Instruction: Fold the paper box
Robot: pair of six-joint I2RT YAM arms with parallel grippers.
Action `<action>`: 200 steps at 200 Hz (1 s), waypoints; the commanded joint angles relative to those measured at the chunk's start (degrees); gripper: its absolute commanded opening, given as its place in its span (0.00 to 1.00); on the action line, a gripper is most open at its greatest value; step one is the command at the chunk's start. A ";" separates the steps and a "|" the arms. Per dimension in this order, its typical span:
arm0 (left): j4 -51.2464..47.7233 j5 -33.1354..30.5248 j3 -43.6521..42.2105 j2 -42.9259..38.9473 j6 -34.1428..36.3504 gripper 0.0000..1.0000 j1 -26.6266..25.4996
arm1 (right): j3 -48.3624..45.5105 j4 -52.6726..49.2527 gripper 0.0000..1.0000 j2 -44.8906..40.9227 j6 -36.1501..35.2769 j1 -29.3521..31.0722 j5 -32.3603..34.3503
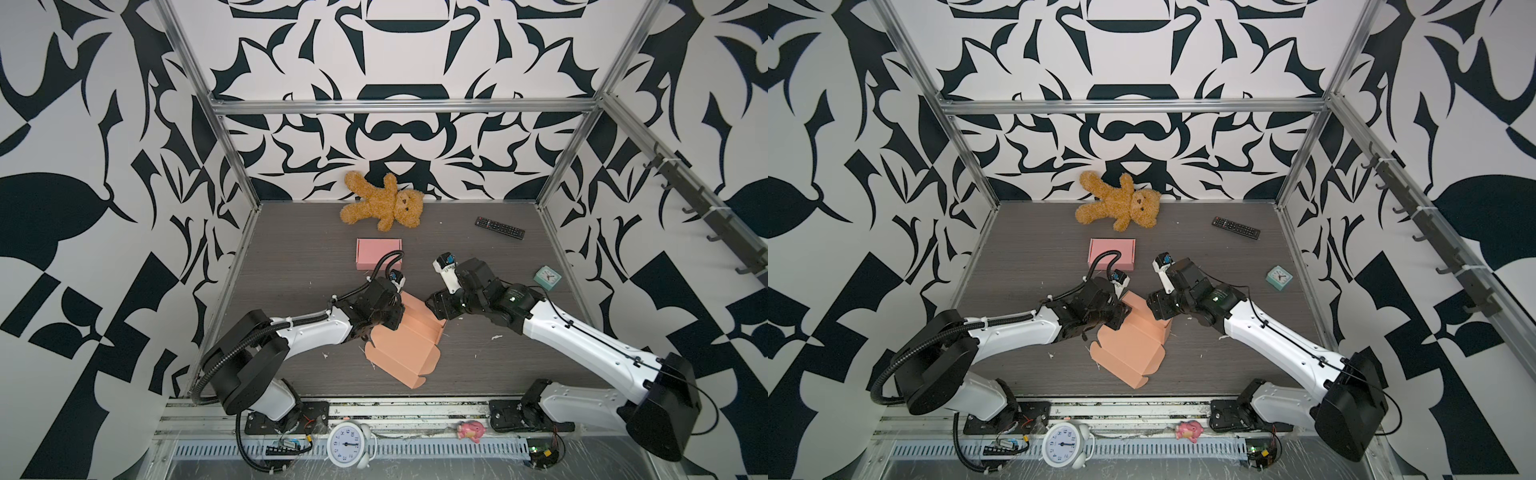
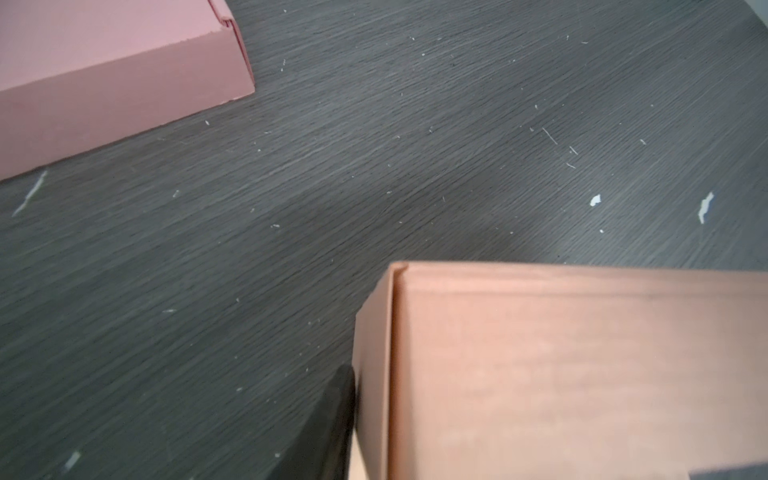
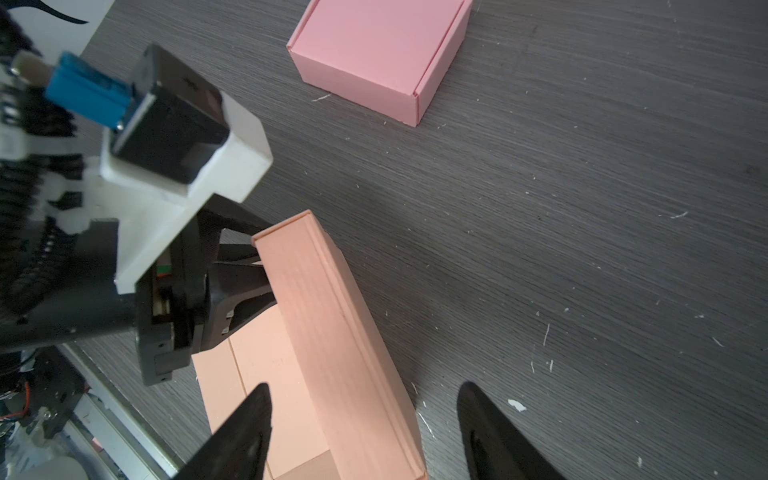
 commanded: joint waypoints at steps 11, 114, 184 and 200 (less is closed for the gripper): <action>-0.26 1.30 -1.98 -2.90 -1.51 0.39 -0.44 | 3.76 -1.10 0.73 -0.43 -0.88 0.45 -0.78; -12.51 5.28 -5.92 -12.56 -18.91 0.56 -0.45 | 14.20 -9.74 0.86 8.17 -5.34 8.14 10.17; -13.18 20.33 -9.08 -23.27 -21.09 0.72 14.46 | 16.90 -11.02 0.86 14.20 -4.23 9.54 11.56; -15.99 20.31 -6.65 -24.23 -19.54 0.74 14.64 | 17.36 -11.10 0.85 15.80 -4.71 10.17 11.70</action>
